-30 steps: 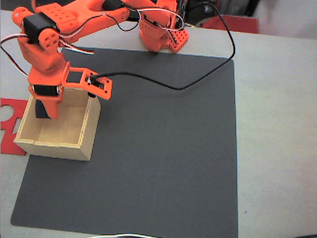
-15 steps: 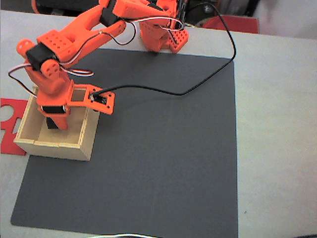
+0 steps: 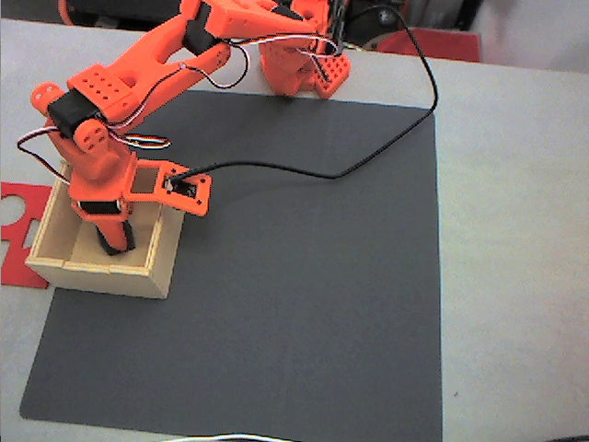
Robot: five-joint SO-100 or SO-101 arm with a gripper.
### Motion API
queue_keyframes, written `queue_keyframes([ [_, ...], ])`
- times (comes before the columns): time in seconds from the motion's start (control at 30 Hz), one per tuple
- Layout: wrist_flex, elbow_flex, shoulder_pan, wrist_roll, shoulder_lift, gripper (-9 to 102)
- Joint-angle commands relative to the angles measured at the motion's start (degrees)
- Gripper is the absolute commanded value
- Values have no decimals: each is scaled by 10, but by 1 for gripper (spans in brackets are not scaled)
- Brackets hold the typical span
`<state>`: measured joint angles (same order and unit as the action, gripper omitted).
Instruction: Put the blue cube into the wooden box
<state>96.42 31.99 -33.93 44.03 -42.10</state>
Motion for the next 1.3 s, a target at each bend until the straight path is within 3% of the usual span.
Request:
queue_keyframes([
  [0.0, 6, -23, 7, 4, -23, 23],
  [0.1, 11, -23, 11, 5, -38, 16],
  [0.2, 13, -24, 25, 1, -79, 1],
  [0.63, 70, -67, 170, -59, -418, 0],
  [0.73, 68, 23, 251, -59, -565, 0],
  [0.83, 64, 127, 396, -64, -720, 0],
  [0.93, 68, 151, 496, -92, -818, 0],
  [1.07, 69, 178, 461, -98, -918, 0],
  [1.27, 63, 393, 365, -76, -1168, 0],
])
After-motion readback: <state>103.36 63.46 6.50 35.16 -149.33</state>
